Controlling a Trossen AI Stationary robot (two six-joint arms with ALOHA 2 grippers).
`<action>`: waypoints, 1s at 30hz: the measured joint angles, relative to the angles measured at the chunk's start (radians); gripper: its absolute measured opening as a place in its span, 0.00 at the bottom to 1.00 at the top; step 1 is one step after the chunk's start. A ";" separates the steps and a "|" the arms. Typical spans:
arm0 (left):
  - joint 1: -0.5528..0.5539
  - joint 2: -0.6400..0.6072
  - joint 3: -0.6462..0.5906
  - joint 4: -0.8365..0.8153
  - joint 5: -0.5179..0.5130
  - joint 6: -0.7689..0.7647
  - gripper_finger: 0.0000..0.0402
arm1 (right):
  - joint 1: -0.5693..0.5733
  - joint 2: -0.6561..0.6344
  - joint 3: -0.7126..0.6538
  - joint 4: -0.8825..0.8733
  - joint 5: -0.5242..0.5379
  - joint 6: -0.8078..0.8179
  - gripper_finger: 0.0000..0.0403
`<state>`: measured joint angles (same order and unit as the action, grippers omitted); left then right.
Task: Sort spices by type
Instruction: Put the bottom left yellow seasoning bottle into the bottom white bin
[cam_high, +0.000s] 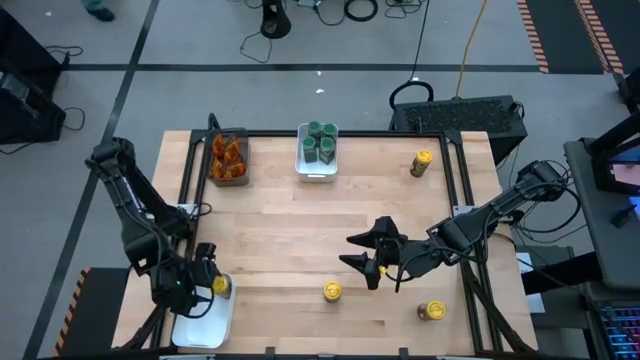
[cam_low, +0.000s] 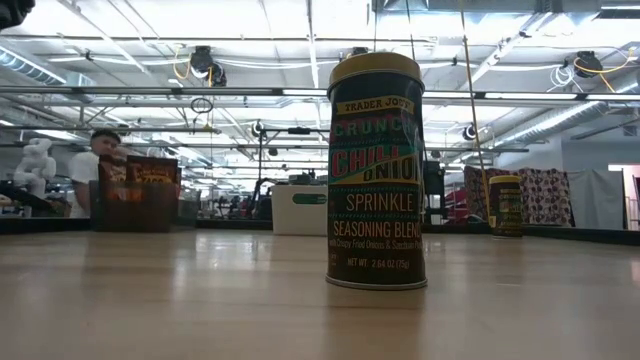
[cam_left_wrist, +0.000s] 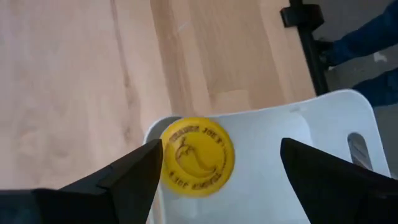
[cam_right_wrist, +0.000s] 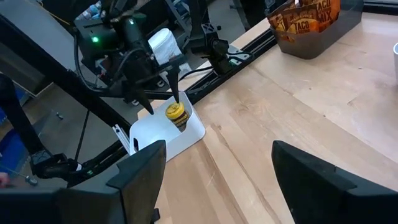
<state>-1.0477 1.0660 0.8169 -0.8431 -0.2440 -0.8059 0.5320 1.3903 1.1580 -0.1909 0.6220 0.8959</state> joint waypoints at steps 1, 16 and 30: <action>0.000 0.000 0.018 -0.034 0.000 0.000 0.82 | 0.000 0.000 0.000 0.000 -0.002 -0.003 0.68; 0.062 -0.001 0.310 -0.131 -0.284 0.227 0.82 | -0.008 0.000 0.000 0.001 -0.026 -0.023 0.68; 0.383 0.234 0.306 0.470 -0.210 0.734 0.82 | -0.006 0.000 0.000 0.001 -0.037 -0.045 0.68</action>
<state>-0.6649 1.2999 1.1233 -0.3736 -0.4540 -0.0715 0.5255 1.3903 1.1580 -0.1902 0.5847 0.8513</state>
